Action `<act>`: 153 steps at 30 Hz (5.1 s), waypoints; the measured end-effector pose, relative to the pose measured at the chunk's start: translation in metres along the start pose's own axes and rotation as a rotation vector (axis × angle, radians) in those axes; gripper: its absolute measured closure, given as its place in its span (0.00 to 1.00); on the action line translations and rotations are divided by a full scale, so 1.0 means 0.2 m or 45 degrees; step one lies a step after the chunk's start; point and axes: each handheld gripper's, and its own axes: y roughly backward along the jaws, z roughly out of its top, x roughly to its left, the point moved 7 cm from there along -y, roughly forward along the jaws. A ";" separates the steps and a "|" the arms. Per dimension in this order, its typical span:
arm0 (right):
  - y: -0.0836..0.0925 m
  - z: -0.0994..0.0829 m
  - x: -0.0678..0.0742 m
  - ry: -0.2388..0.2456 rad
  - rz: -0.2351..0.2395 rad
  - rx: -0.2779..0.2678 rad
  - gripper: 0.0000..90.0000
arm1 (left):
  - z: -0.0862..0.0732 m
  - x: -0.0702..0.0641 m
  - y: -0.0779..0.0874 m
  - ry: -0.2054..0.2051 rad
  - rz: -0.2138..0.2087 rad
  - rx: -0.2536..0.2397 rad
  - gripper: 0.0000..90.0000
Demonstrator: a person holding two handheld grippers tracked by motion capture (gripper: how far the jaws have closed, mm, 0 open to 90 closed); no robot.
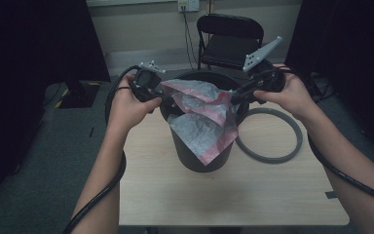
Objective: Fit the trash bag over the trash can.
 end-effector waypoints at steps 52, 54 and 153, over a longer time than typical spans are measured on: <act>0.14 -0.11 -0.12 -0.144 -0.048 -0.127 1.00 | -0.03 -0.05 0.04 -0.130 -0.133 -0.005 1.00; 0.16 -0.13 -0.13 -0.168 -0.037 -0.148 1.00 | -0.04 -0.03 0.07 -0.107 -0.103 -0.011 1.00; -0.09 -0.56 -0.17 -0.330 -0.257 0.090 1.00 | -0.43 -0.01 0.05 -0.139 0.056 0.048 1.00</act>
